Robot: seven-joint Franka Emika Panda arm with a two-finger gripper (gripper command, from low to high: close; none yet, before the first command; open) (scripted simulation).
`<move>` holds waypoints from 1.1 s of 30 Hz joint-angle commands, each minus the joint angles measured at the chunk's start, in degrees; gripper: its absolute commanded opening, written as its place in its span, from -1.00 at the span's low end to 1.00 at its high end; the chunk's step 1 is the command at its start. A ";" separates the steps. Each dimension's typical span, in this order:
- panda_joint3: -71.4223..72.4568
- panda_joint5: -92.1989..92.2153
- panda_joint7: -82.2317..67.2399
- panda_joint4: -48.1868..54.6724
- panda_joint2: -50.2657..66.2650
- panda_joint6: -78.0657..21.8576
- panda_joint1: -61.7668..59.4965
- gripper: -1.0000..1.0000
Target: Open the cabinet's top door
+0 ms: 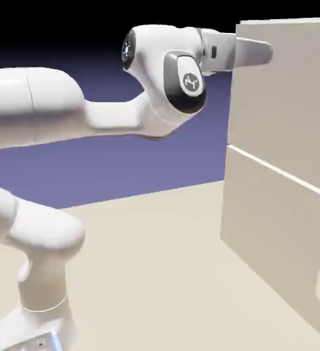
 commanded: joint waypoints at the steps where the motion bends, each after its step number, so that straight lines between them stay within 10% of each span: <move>1: -1.73 -2.50 1.24 1.13 -0.65 0.14 1.51 0.00; 23: -32.72 -40.59 18.24 26.97 -11.09 1.14 35.08 0.00; 24: -32.72 -40.59 18.24 26.97 -11.09 1.14 35.08 -1.00; 33: -20.67 -55.92 30.75 11.35 -18.55 -13.57 22.09 -1.00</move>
